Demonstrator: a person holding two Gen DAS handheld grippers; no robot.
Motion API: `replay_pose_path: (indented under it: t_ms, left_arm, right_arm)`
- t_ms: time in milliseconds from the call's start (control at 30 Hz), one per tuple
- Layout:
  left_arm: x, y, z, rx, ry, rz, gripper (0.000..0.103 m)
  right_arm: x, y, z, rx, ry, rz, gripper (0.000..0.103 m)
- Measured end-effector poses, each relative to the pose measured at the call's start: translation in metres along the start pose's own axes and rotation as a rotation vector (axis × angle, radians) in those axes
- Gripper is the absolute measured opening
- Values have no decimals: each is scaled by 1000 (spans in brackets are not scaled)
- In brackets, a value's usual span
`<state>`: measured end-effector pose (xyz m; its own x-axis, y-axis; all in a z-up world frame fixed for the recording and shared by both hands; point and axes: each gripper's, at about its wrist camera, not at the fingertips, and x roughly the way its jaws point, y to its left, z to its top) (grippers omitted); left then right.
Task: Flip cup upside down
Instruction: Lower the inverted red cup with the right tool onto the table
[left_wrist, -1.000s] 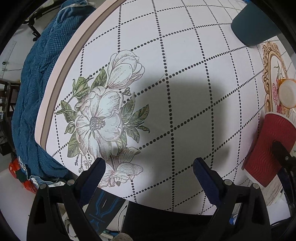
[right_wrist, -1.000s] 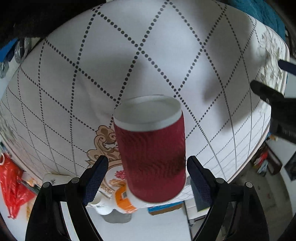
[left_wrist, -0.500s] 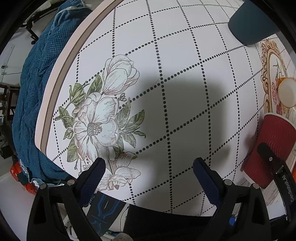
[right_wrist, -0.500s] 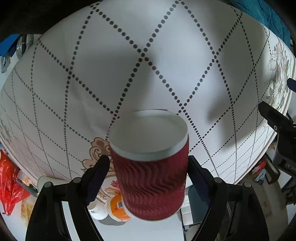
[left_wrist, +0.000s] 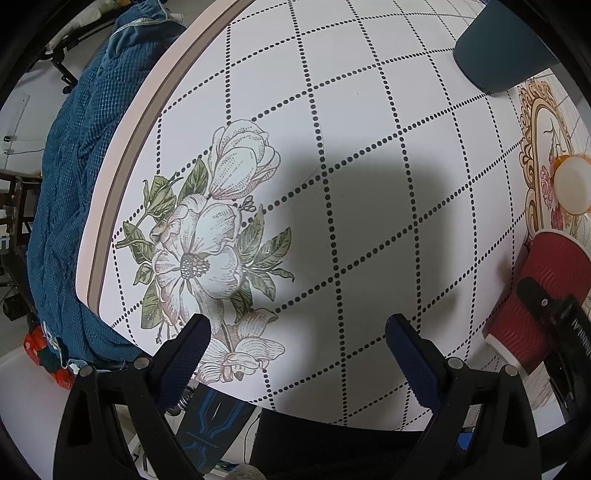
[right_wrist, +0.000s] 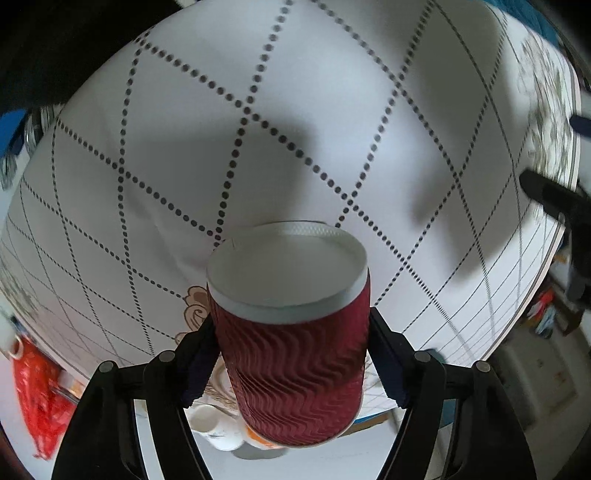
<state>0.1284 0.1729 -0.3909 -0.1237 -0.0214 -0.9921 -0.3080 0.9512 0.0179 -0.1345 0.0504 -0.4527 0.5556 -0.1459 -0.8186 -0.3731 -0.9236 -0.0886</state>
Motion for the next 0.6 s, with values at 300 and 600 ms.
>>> replay_pose_path:
  t_ms: [300,600]
  left_arm:
    - [-4,5,-1,7,-9,3,97]
    - [-11,6,6,27,-23,9,97]
  right_arm:
    - [6,-40,-19,293,-15,196,76]
    - [29,-71,-61,652,-18,456,76]
